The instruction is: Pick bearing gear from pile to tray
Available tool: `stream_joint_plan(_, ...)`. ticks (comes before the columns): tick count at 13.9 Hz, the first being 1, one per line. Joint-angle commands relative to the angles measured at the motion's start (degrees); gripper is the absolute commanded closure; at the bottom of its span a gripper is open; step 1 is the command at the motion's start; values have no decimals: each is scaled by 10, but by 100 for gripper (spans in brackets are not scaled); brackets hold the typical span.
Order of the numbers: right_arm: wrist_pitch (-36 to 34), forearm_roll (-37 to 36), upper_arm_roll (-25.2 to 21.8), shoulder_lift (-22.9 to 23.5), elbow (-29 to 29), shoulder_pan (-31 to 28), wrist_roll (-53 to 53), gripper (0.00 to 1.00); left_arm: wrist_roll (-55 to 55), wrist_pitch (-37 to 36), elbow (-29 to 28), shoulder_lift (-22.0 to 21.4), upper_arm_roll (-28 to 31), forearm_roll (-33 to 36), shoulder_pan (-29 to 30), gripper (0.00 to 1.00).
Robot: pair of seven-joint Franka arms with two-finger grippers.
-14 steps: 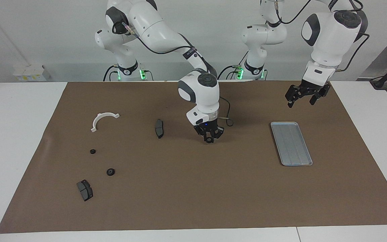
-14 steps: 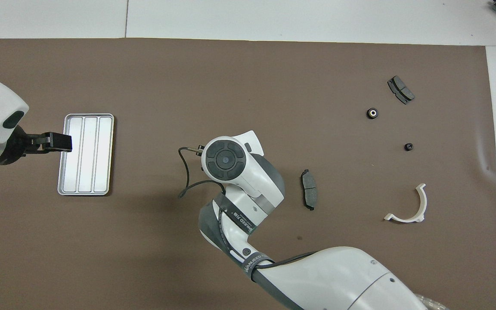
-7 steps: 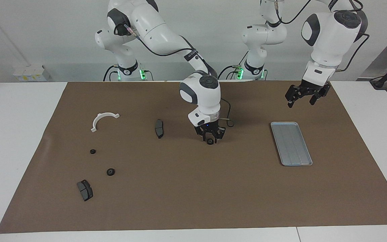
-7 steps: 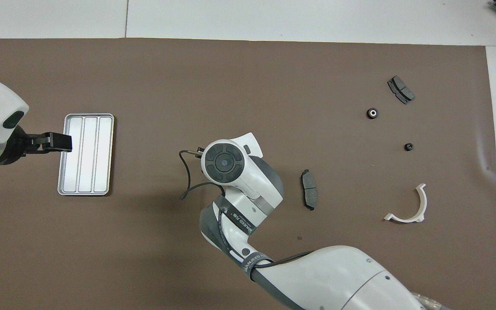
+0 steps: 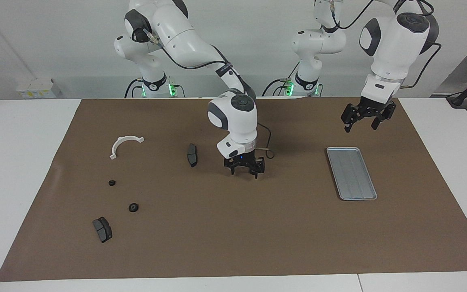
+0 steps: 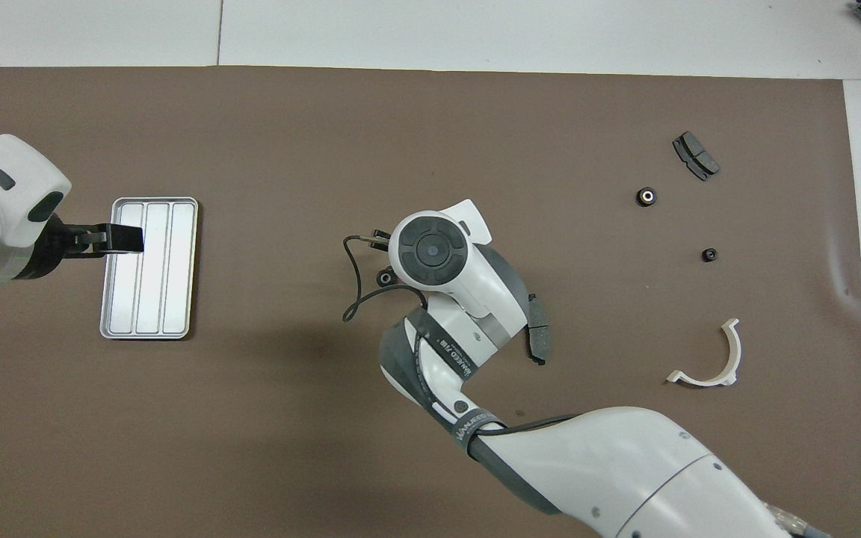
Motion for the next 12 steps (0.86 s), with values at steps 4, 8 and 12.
stream_joint_plan(4, 5, -3, 10, -75, -70, -99, -143, 0, -123, 125, -73, 10, 4, -7, -92, 0)
stream_joint_plan(8, 2, -2, 10, -75, -70, -161, -249, 0, -215, 221, -69, 65, 4, -7, -153, 0)
stream_joint_plan(12, 3, 7, 10, -66, -68, -237, -374, 0, -283, 324, -66, 124, 4, -7, -197, 0)
